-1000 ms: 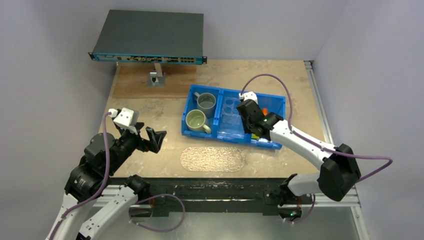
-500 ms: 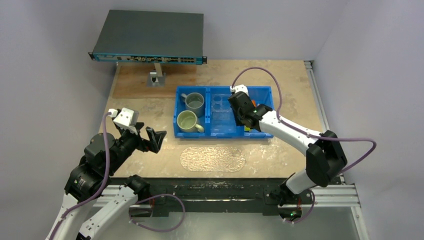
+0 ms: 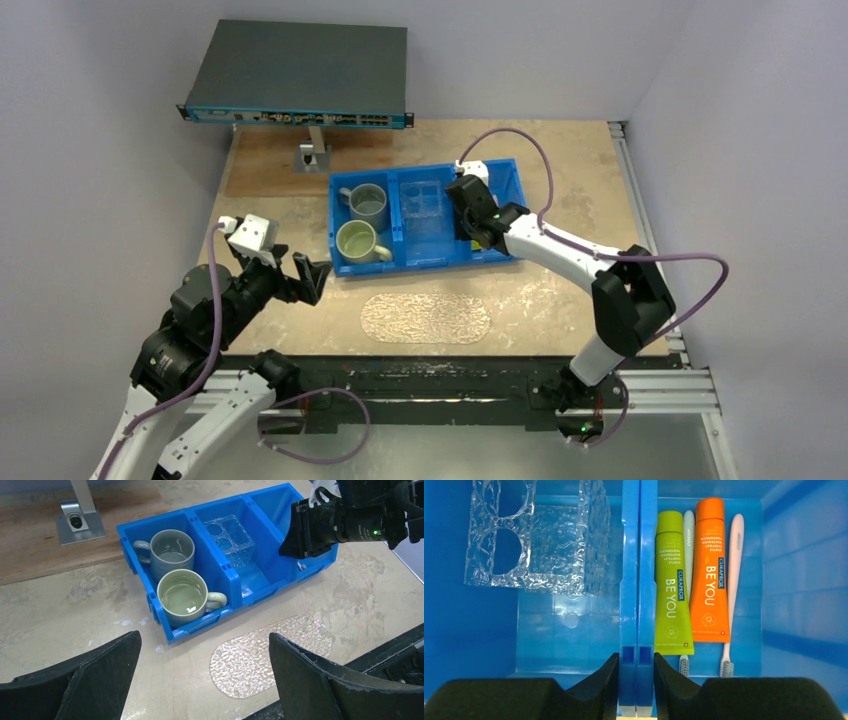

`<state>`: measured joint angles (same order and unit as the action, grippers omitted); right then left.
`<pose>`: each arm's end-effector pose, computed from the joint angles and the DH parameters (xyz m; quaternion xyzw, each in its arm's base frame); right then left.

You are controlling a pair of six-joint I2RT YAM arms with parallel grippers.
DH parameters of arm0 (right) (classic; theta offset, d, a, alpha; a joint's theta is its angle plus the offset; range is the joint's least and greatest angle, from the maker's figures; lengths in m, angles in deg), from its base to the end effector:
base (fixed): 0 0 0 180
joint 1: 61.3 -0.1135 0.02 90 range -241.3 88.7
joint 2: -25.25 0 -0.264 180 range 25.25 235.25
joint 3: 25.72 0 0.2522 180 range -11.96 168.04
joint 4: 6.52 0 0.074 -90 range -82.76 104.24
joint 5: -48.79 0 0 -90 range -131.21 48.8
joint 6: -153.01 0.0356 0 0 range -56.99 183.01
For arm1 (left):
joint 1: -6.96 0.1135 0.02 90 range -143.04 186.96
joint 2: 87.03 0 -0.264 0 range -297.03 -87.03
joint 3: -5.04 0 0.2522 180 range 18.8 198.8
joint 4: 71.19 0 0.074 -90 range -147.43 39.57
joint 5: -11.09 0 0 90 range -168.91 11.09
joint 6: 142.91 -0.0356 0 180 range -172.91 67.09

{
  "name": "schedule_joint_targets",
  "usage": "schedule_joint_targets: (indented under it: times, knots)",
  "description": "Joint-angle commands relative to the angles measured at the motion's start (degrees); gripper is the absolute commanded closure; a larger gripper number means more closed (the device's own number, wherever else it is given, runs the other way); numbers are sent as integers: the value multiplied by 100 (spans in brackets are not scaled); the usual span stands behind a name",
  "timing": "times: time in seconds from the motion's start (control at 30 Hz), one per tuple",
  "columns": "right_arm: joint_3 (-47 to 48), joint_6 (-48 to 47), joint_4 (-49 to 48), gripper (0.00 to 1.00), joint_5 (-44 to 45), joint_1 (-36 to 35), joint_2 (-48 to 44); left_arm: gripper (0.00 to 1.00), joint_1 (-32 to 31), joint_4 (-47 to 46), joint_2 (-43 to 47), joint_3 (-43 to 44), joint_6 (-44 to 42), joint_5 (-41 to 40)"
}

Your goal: Prepare toiletry sets of a toothbrush and toothpaste on the tray

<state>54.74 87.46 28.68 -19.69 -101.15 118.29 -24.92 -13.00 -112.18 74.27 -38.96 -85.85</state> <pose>0.2787 0.2156 0.2429 -0.0562 0.9172 0.0408 0.3923 0.0602 -0.0324 0.3745 0.0859 0.7833 -0.1950 0.5839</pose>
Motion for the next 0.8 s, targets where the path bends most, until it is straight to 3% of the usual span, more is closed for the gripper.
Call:
schedule_joint_targets:
  times: [0.0, 0.2, 0.37, 0.43, 0.77]
  knots:
    - [152, 524, -202, 100, -463, -143, 432, 0, 37, -74, -43, -18, -51, -90]
    - [409, 542, 57, 100, -157, -141, 518, 0, 37, -66, -52, -18, -42, -76]
    - [684, 411, 424, 70, 196, -138, 342, 0, 33, -82, -39, -18, -42, -38]
    - [830, 359, 563, 62, 221, -142, 271, 0, 39, -83, -27, -18, -42, -27]
    - [1769, 125, 1133, 46, 232, -193, 206, 0, 33, -91, 10, -18, -33, -18]
